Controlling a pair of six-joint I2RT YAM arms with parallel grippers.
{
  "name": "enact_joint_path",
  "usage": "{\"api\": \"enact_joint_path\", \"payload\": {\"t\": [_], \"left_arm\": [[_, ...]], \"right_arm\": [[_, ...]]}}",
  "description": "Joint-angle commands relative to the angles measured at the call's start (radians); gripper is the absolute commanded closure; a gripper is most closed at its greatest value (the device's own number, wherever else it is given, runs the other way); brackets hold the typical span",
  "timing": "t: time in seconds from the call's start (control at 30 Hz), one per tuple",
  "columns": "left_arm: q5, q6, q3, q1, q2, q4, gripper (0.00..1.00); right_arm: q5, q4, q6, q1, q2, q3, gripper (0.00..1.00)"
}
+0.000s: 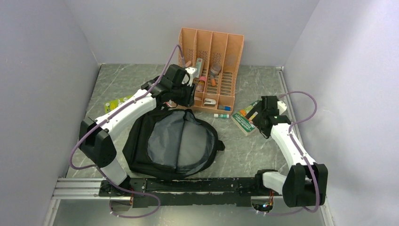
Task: Pack the student bag
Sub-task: Pick up the book from the center of the board.
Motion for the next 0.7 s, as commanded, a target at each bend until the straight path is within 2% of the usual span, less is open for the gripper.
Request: {"api": "enact_joint_path", "payload": {"t": [0.0, 0.2, 0.43, 0.67], "left_arm": [[0.091, 0.013, 0.021, 0.006, 0.006, 0.046, 0.58], [0.116, 0.005, -0.004, 0.006, -0.008, 0.061, 0.58], [0.12, 0.002, -0.03, 0.006, -0.023, 0.065, 0.57], [0.128, -0.006, -0.029, 0.006, -0.018, 0.059, 0.58]], "right_arm": [[-0.112, 0.06, -0.003, -0.112, 0.046, -0.04, 0.1], [-0.201, 0.166, 0.007, -0.185, 0.103, -0.094, 0.11], [-0.274, 0.281, 0.02, -0.207, 0.123, -0.151, 0.14], [-0.286, 0.333, 0.019, -0.216, 0.183, -0.177, 0.19]]}}
